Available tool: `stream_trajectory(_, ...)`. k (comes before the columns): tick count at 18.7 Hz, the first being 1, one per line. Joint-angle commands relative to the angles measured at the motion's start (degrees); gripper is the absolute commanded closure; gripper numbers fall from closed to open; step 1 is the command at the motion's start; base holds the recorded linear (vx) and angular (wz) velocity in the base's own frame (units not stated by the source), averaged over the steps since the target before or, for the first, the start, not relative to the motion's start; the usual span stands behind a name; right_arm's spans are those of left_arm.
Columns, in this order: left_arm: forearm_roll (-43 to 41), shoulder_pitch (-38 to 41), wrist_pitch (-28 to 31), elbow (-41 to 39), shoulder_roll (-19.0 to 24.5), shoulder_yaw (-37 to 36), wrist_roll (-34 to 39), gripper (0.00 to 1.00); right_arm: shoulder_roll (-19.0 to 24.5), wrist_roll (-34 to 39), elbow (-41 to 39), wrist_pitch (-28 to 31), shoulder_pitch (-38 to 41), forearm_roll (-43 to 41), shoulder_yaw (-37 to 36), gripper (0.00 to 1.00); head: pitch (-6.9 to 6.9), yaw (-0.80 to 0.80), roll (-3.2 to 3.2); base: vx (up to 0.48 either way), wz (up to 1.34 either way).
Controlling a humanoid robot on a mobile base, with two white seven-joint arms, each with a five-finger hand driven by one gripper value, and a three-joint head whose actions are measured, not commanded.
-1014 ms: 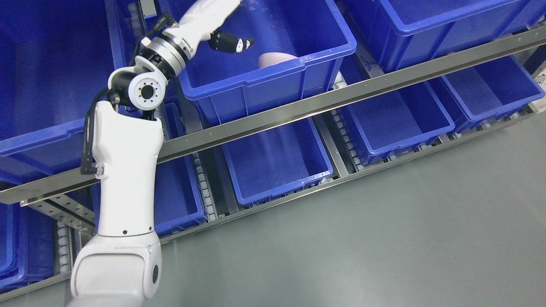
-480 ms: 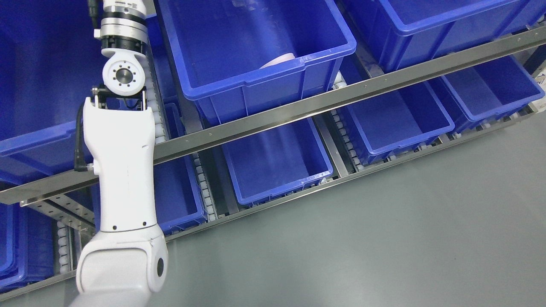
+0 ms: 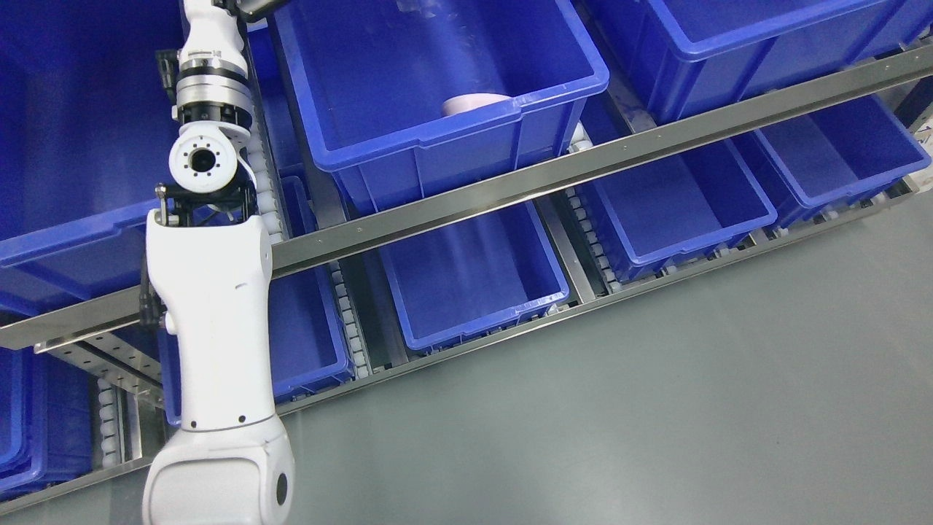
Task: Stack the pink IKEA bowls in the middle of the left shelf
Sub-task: 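Open the left hand and withdraw it from the blue bin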
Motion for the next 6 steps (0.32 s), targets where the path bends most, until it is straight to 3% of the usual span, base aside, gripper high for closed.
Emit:
stream_trajectory(1,2.61,2.36,0.74,-5.46,0.50,-0.59,-0.18,0.00,-1.00,0.07,-0.08,0.05,0.00,0.44,-0.62,0.00,0.00,0.00,0.00,0.000,0.00)
stream_trajectory(6,2.61,2.45,0.74,-5.46,0.50,-0.50,-0.09,0.00,-1.00,0.07,0.01,0.05,0.00,0.44,-0.62,0.00,0.00,0.00,0.00,0.000,0.00)
